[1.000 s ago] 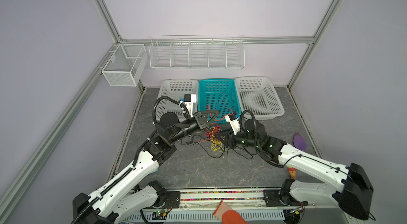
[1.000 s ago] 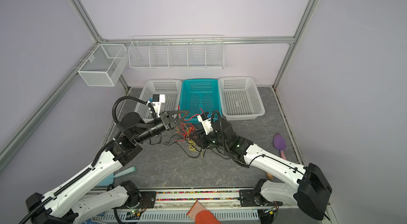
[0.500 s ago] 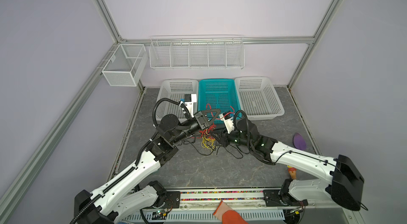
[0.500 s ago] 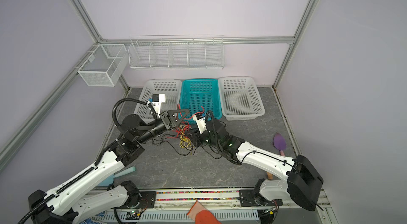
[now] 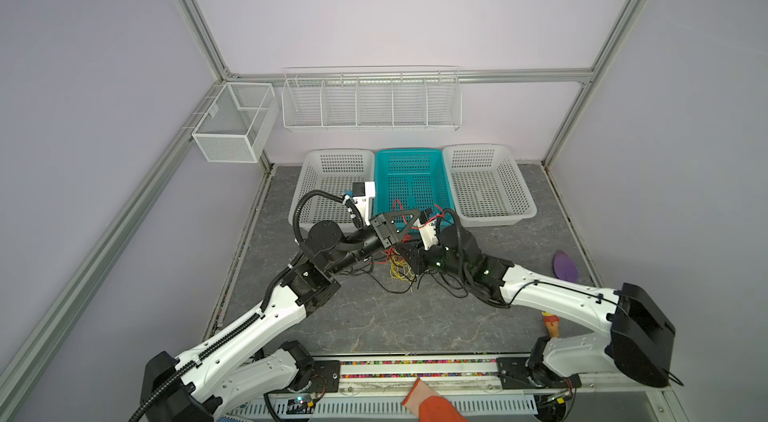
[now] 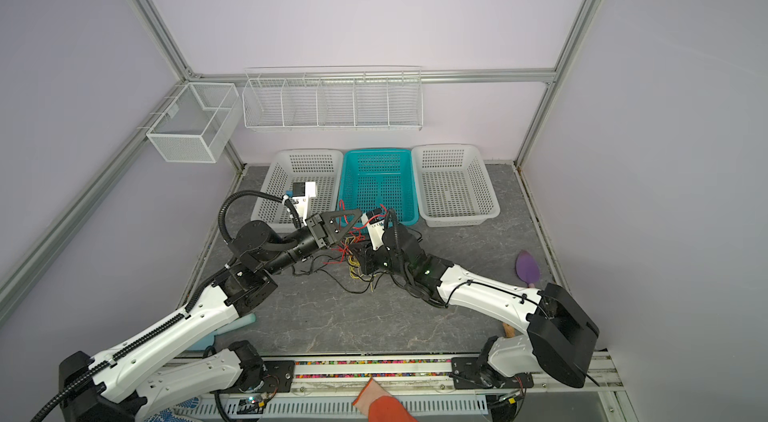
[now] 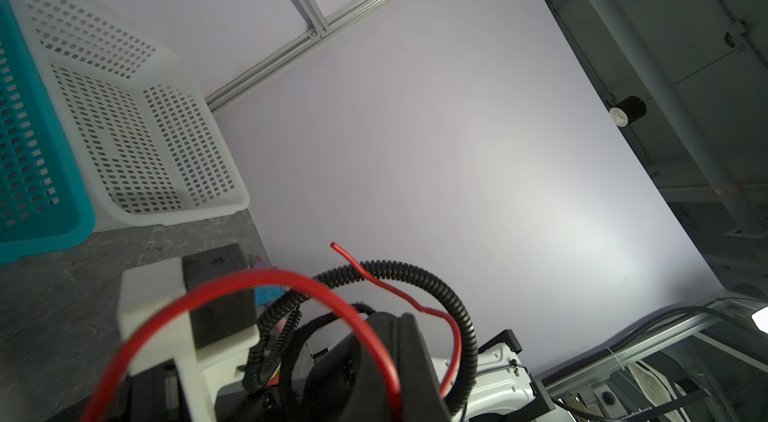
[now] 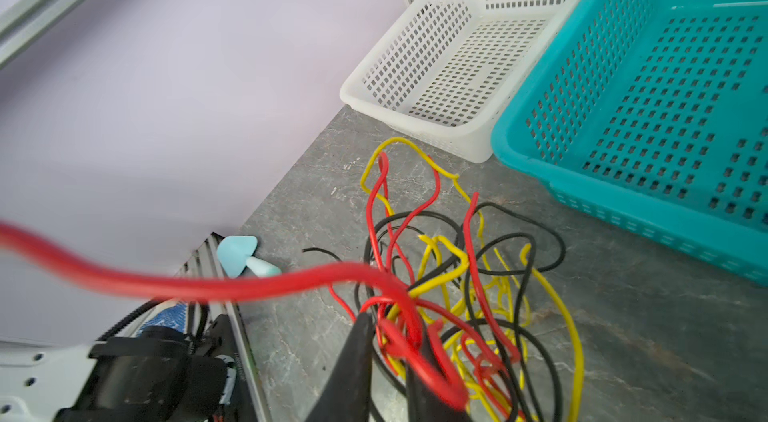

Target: Untangle the cables

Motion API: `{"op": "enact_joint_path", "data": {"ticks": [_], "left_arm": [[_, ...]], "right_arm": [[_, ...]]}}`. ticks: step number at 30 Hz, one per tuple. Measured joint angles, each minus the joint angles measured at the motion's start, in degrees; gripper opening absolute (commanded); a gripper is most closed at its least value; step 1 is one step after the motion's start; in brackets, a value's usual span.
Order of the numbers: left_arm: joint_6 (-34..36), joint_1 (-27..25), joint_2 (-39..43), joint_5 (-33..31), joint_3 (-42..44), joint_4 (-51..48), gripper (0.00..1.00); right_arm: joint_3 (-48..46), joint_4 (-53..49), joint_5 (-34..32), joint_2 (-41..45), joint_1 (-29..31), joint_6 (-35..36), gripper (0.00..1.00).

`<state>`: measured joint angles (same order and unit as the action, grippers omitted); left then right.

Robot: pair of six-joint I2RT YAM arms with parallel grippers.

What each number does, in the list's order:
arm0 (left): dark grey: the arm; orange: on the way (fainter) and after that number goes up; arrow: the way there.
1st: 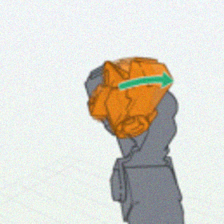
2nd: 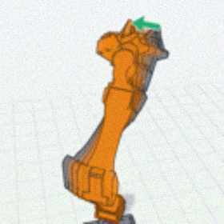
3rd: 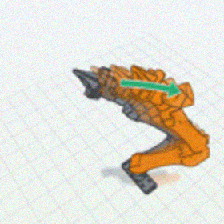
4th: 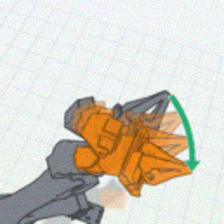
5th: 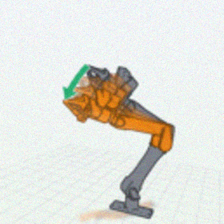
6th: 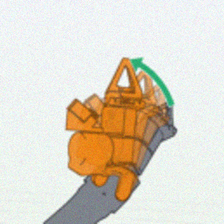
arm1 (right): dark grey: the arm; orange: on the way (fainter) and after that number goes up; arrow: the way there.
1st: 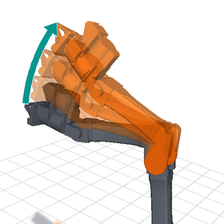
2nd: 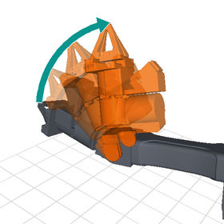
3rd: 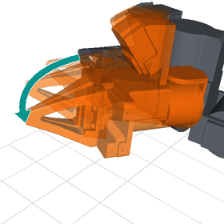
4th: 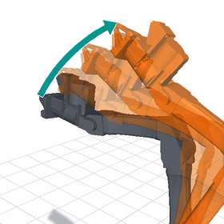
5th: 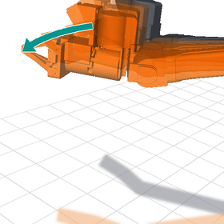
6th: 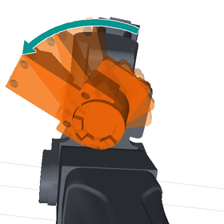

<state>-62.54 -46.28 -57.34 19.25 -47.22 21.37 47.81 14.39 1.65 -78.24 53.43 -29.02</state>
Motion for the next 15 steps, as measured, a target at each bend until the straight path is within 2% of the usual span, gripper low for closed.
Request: {"op": "enact_joint_path", "data": {"ticks": [3, 7, 9, 11, 15], "left_arm": [[0.0, 0.0, 0.1, 0.0, 0.2, 0.3, 0.0], [0.2, 0.0, 0.7, -0.4, 1.9, -0.1, 0.0], [1.2, -0.1, 1.7, -0.9, 3.2, -1.4, 0.23], [2.6, -0.1, 3.3, -1.5, 4.4, -3.7, 0.38], [4.6, -0.2, 7.5, -3.4, 7.4, -8.6, 0.54]], "right_arm": [[0.0, 0.0, -0.8, 0.0, 0.1, 0.3, 0.07], [0.0, -0.7, -1.6, 0.5, 0.1, 0.7, 0.07], [0.0, -1.7, -1.7, 1.3, 0.2, 1.0, 0.07], [0.0, -3.1, -1.9, 2.8, 0.3, 1.3, 0.07], [0.0, -5.7, -1.8, 6.1, 0.3, 1.9, 0.07]]}}
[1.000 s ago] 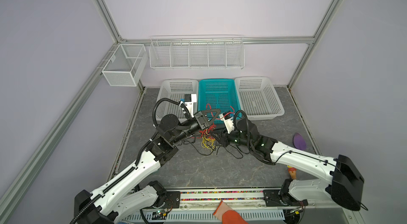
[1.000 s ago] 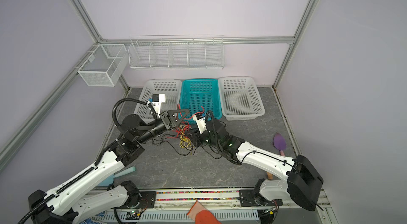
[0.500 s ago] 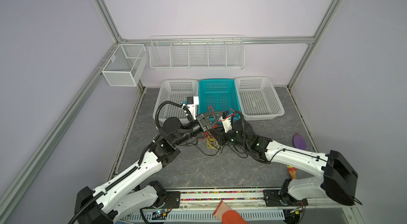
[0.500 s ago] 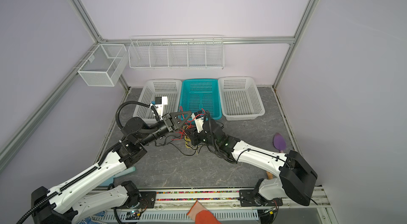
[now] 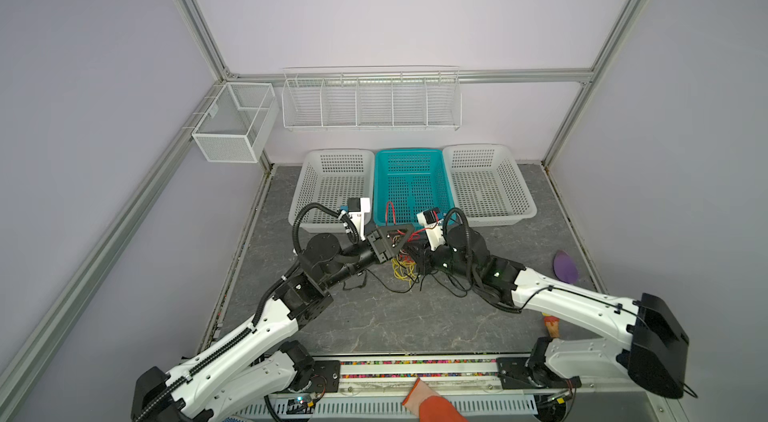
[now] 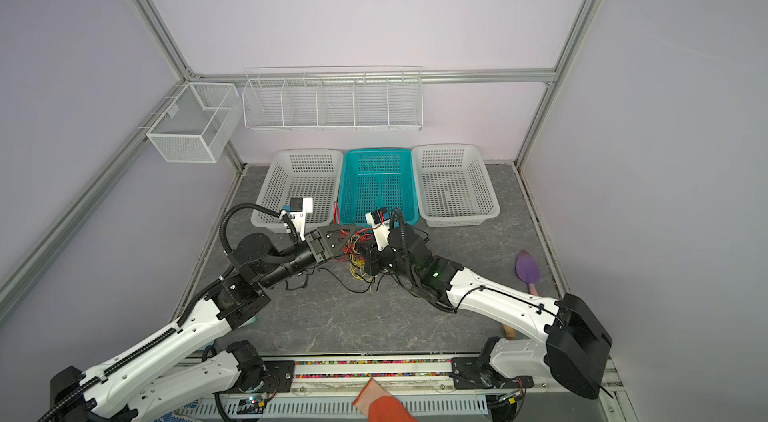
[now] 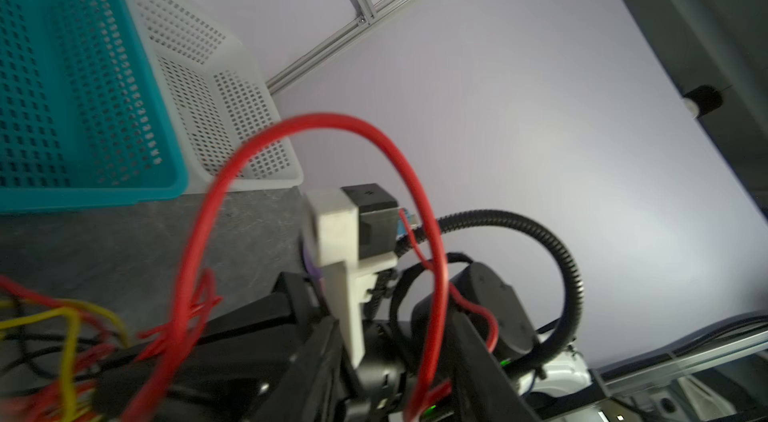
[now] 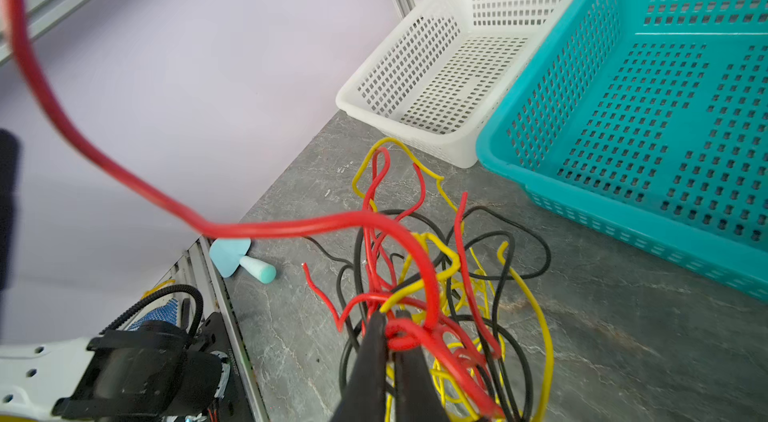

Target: Untangle the cables

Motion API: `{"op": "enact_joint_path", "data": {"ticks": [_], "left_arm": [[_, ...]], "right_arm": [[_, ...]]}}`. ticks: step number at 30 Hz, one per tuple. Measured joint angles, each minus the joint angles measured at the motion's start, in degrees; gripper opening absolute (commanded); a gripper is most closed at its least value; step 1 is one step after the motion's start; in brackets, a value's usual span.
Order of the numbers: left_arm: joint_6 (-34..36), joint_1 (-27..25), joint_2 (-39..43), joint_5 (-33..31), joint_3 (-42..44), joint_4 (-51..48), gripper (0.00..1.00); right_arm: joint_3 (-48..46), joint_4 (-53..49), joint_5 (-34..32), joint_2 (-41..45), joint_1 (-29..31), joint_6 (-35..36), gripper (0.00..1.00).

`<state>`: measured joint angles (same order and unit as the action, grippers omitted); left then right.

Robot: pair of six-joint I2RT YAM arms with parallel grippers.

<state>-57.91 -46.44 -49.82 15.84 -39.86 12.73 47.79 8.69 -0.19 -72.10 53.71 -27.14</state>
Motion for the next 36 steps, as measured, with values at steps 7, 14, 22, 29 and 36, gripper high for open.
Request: {"op": "enact_joint_path", "data": {"ticks": [7, 14, 22, 29, 36], "left_arm": [[1.5, 0.0, 5.9, -2.6, 4.7, -6.7, 0.64], [0.0, -0.1, 4.2, -0.8, 8.8, -7.5, 0.62], [-0.5, -0.8, 0.2, 0.1, 9.1, -7.9, 0.61], [0.1, -1.9, -2.1, -1.1, 8.7, -12.0, 0.59], [0.1, -3.0, -4.1, -2.2, 7.5, -11.2, 0.59]], "right_arm": [[0.0, -4.3, 0.8, 3.6, -1.0, -0.2, 0.07], [1.0, -9.9, 1.7, 3.8, -2.8, -1.9, 0.07], [2.6, -11.0, 3.3, 5.3, -3.5, -4.7, 0.07], [2.6, -11.2, 7.1, 6.1, -5.7, -8.0, 0.07], [2.6, -10.6, 9.9, 5.2, -4.5, -9.2, 0.07]]}}
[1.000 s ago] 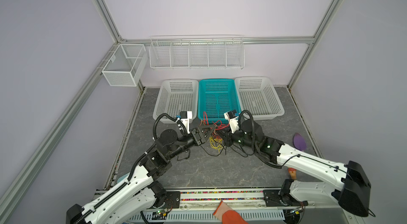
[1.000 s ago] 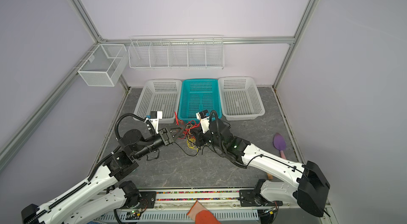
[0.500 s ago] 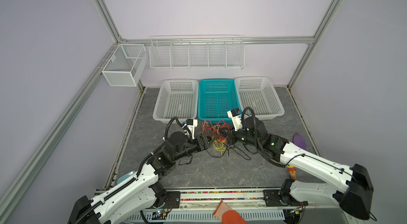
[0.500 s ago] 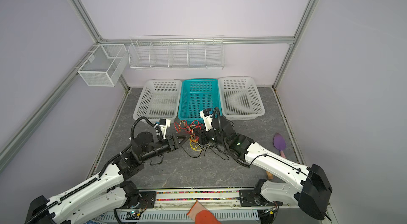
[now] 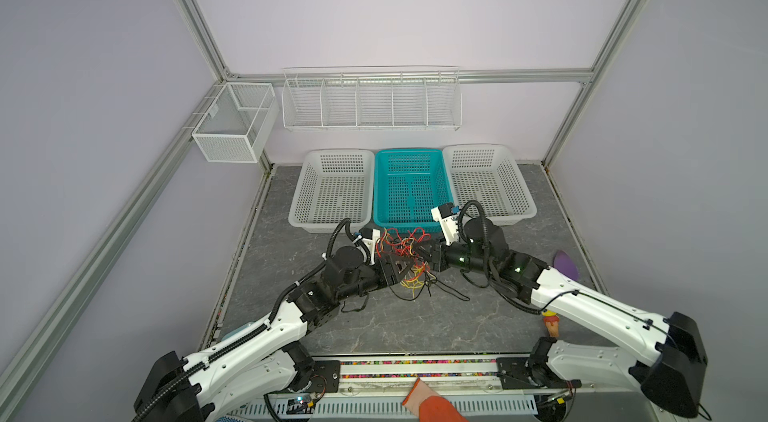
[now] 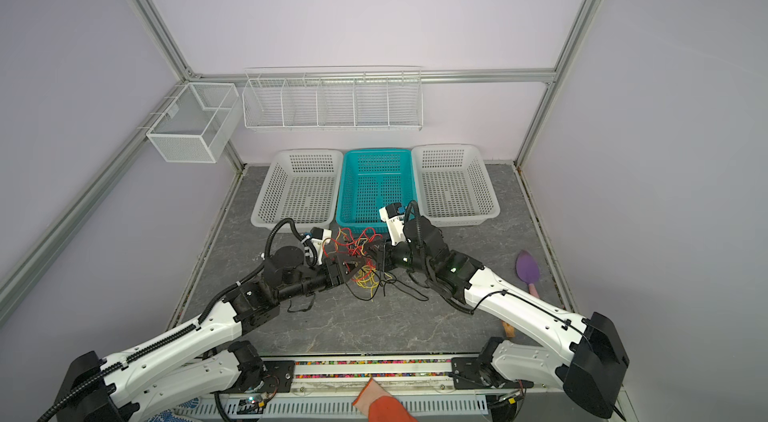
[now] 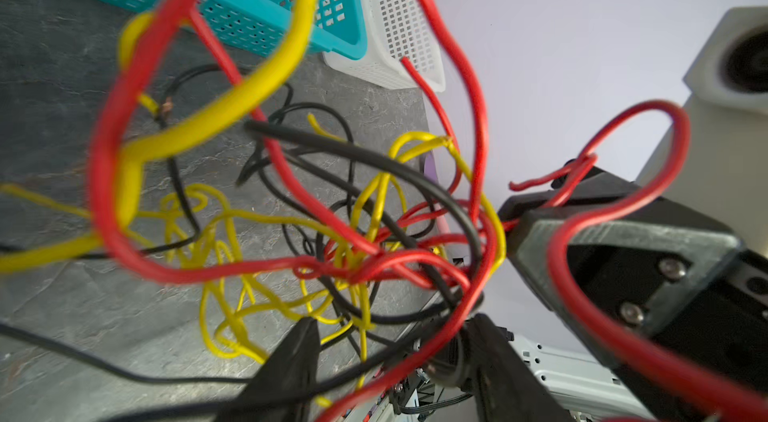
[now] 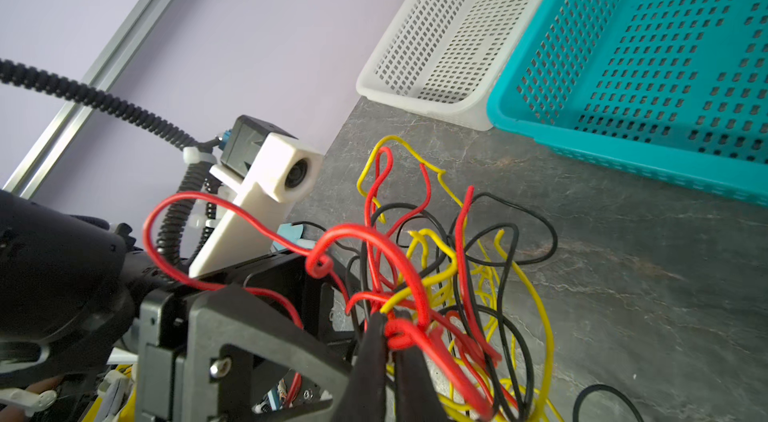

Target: Untangle the cables

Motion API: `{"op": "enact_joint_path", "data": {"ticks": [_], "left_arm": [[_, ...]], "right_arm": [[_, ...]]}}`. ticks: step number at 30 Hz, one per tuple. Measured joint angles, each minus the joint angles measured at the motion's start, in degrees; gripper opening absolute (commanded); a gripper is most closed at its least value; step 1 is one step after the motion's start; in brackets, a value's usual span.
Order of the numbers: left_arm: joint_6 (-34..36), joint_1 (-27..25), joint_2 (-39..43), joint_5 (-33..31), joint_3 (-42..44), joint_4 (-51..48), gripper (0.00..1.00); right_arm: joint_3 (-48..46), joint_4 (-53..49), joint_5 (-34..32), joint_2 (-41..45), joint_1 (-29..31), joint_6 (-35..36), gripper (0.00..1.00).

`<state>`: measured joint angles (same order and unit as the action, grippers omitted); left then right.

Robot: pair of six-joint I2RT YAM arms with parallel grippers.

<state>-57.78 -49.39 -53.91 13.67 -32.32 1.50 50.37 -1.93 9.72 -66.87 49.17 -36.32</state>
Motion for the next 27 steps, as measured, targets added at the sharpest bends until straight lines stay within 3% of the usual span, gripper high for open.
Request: {"op": "enact_joint_path", "data": {"ticks": [2, 6, 13, 18, 22, 27], "left_arm": [[0.0, -0.8, -0.7, -0.4, -0.3, 0.6, 0.56], [0.9, -1.7, -2.6, -0.7, -1.3, 0.6, 0.36], [2.7, -1.8, -3.2, -2.1, -2.3, -0.8, 0.18], [3.9, -2.1, -3.2, -2.8, -2.8, -1.7, 0.11], [4.4, -2.1, -3.9, -3.0, -2.9, -1.7, 0.0], [5.1, -2.1, -4.0, -3.2, -2.9, -3.1, 0.0]], "right_arm": [[0.0, 0.1, 0.2, 0.0, 0.2, -0.3, 0.07], [0.0, 0.1, 0.2, 0.0, 0.4, -0.5, 0.07], [0.0, 0.1, 0.2, 0.0, 0.9, -0.8, 0.07], [0.0, 0.0, 0.2, 0.0, 1.0, -0.8, 0.07], [0.0, -0.7, -0.2, 0.2, 1.1, -0.5, 0.07], [0.6, -5.9, -3.1, 3.2, 1.2, 1.3, 0.07]]}}
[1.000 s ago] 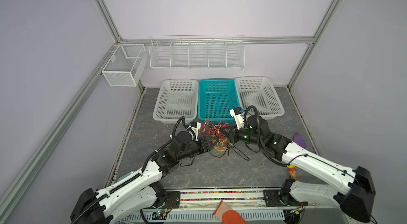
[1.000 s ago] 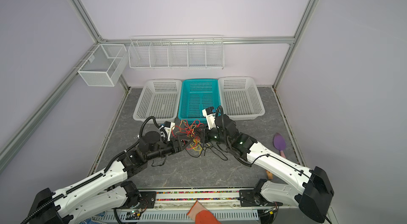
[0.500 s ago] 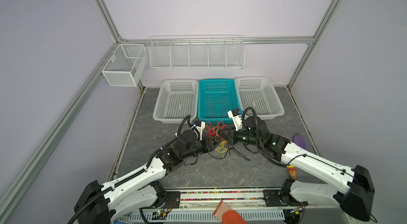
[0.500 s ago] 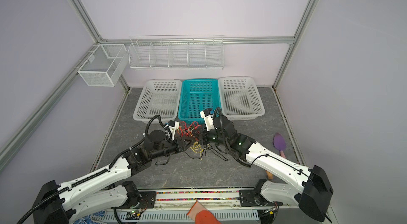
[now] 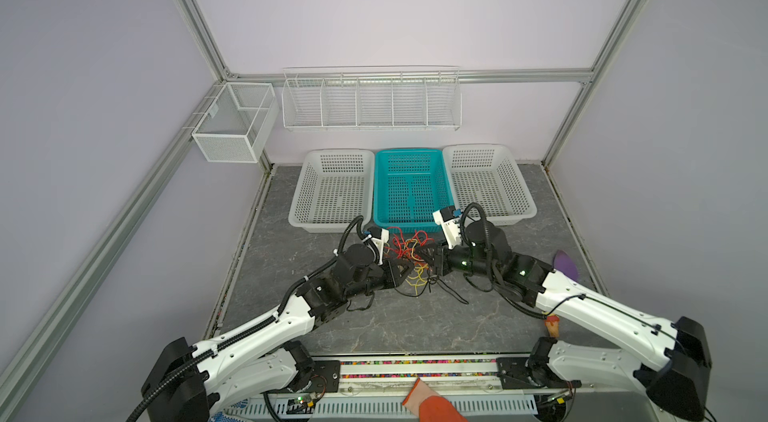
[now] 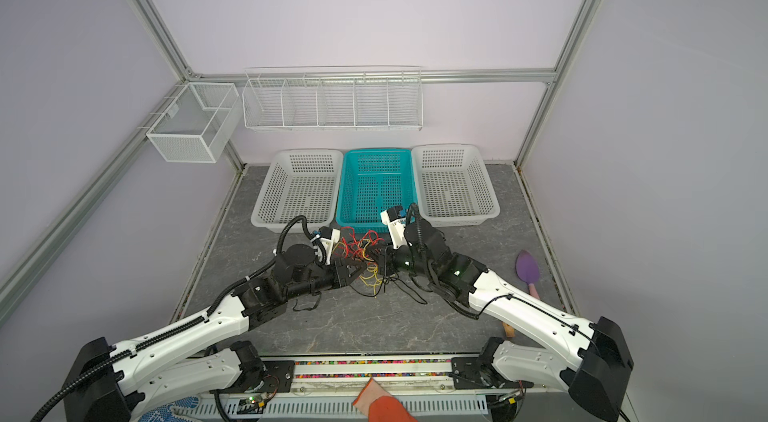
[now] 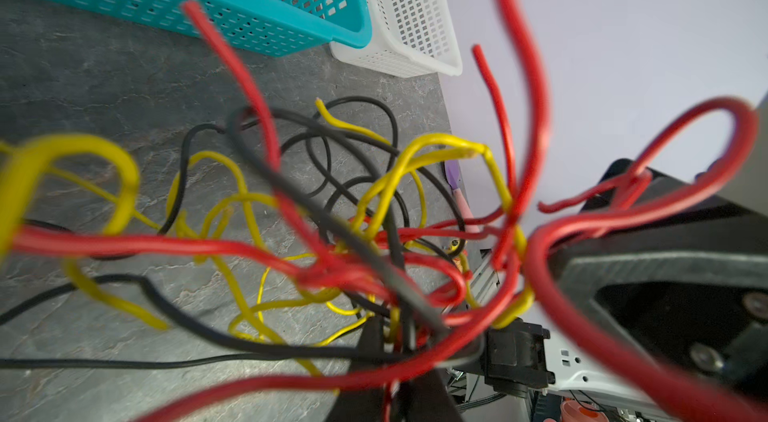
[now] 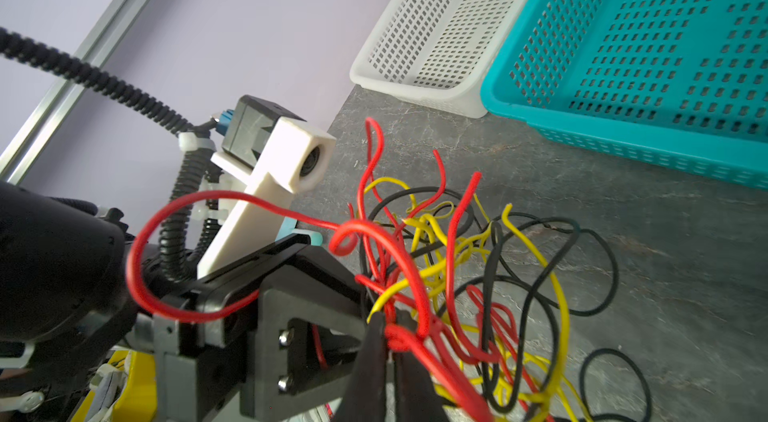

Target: Untangle the cables

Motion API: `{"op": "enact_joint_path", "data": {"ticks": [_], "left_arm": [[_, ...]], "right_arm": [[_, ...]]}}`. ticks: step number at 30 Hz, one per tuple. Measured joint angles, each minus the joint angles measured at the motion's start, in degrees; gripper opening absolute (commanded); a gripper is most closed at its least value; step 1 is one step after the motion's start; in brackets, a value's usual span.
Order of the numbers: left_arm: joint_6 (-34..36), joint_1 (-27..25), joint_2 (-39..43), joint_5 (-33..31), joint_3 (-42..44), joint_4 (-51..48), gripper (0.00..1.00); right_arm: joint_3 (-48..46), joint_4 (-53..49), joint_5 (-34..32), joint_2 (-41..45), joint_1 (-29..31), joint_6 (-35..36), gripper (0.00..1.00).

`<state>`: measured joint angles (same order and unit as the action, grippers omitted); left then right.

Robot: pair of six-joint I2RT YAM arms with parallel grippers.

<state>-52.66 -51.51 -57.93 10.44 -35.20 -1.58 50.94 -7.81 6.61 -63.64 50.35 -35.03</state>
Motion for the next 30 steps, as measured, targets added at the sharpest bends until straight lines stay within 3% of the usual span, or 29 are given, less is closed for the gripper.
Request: {"op": "enact_joint_path", "data": {"ticks": [12, 20, 21, 23, 25, 30], "left_arm": [[1.0, 0.0, 0.3, -0.5, 4.9, -3.2, 0.0], [2.0, 0.0, 4.1, -2.1, 9.4, -4.4, 0.0], [2.0, 0.0, 5.1, -2.3, 9.7, -4.4, 0.04], [2.5, 0.0, 7.3, -2.3, 9.9, -4.6, 0.3], [3.4, 0.1, 9.3, -2.3, 9.9, -5.1, 0.47], [5.7, 0.2, 15.3, -2.2, 8.5, -8.9, 0.58]], "right_arm": [[9.1, -16.7, -3.8, 4.9, -7.1, 4.2, 0.06], [11.8, -23.6, 0.3, 6.1, -11.2, 5.7, 0.07], [11.7, -23.6, 1.5, 6.0, -11.3, 5.7, 0.07], [11.0, -23.0, 3.8, 5.9, -11.3, 6.1, 0.07], [10.5, -22.6, 4.5, 5.9, -11.5, 6.5, 0.07], [10.4, -22.8, 4.8, 4.7, -13.2, 7.1, 0.07]]}}
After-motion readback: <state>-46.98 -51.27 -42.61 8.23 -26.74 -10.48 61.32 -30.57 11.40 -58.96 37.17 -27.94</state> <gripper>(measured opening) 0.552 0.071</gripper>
